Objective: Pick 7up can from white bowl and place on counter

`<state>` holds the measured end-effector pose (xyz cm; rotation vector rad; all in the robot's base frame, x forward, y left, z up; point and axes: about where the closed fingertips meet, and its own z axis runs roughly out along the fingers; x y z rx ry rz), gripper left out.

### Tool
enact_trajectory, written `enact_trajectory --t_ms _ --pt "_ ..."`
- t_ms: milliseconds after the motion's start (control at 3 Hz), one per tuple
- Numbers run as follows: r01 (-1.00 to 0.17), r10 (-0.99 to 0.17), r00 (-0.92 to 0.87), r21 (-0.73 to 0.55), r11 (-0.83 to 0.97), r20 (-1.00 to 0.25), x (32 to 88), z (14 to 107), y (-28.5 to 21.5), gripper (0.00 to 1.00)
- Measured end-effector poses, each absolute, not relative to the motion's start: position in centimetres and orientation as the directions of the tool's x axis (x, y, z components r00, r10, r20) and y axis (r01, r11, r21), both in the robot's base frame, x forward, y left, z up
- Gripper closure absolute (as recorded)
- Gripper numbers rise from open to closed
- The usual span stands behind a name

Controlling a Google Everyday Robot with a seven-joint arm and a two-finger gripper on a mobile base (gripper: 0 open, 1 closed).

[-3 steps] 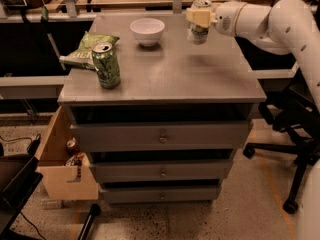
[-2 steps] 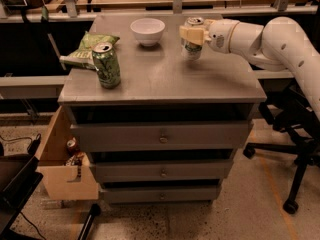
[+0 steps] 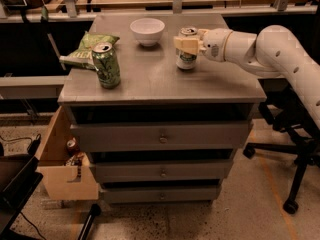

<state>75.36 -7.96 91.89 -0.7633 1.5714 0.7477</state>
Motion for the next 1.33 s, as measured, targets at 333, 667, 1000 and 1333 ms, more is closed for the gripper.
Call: enact_trajectory --t_ms 333,667,1000,1333 --pt "-0.815 -0.067 -0.11 0.051 0.578 -0.992 75.36 91.84 -7.65 0.62" --pt "-0.817 -0.067 -0.111 0.052 0.574 -0.992 75.36 91.81 -7.3 0.38" --pt "-0.82 -0.067 -0.111 0.053 0.57 -0.992 75.36 91.78 -7.02 0.15" --pt "-0.822 -0.067 -0.111 0.054 0.566 -0.991 75.35 91.75 -6.7 0.0"
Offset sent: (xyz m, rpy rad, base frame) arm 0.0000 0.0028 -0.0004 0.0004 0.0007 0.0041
